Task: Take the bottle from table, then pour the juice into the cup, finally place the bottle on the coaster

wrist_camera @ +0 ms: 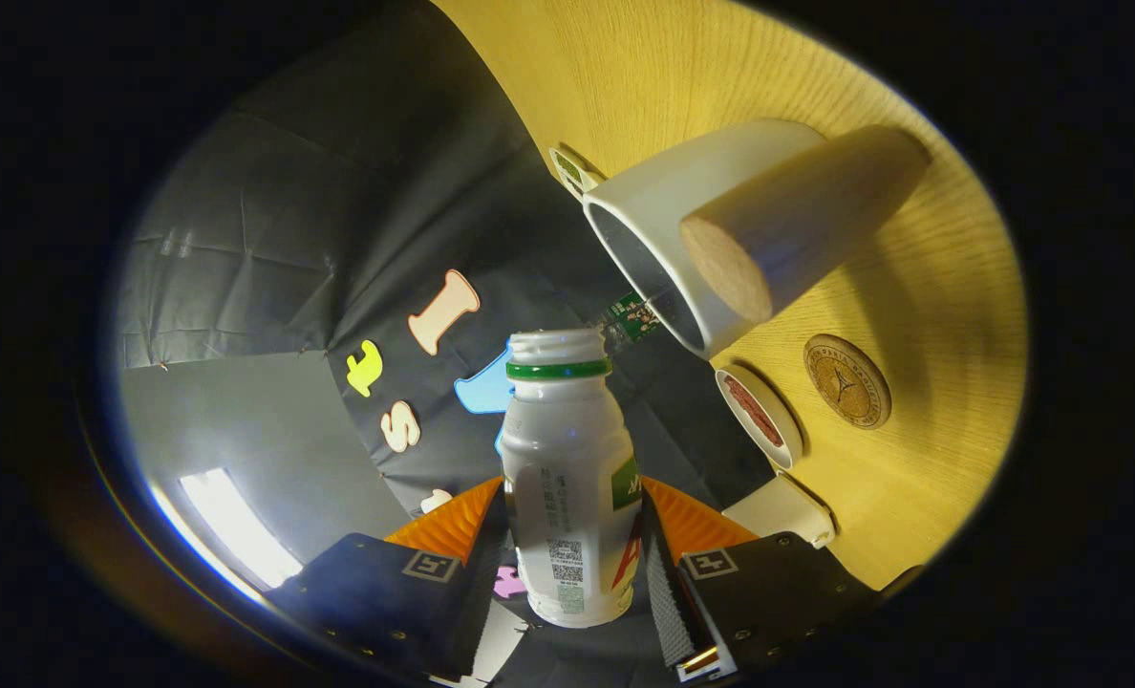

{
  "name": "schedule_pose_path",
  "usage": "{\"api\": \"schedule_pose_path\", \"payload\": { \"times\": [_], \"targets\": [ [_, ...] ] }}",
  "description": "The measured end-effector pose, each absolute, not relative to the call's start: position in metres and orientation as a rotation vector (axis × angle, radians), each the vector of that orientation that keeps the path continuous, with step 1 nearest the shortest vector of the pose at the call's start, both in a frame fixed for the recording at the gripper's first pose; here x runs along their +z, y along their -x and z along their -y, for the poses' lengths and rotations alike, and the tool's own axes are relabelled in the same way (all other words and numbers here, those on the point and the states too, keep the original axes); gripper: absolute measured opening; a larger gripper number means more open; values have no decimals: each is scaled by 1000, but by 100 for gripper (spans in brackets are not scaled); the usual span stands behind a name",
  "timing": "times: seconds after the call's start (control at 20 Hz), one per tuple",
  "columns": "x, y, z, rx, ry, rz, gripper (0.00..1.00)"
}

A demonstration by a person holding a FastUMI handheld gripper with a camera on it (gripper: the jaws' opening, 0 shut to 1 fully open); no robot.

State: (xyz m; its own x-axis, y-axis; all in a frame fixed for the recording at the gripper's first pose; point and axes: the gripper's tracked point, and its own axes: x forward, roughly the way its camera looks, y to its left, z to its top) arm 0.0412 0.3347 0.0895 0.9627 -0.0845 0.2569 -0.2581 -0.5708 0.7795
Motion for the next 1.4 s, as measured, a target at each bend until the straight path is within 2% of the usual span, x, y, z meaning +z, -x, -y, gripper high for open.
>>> {"api": "schedule_pose_path", "payload": {
  "times": [0.45, 1.4],
  "targets": [
    [93, -46, -341, 241, -2111, 251, 70],
    [43, -80, -391, 67, -389, 1, 70]
  ]
}}
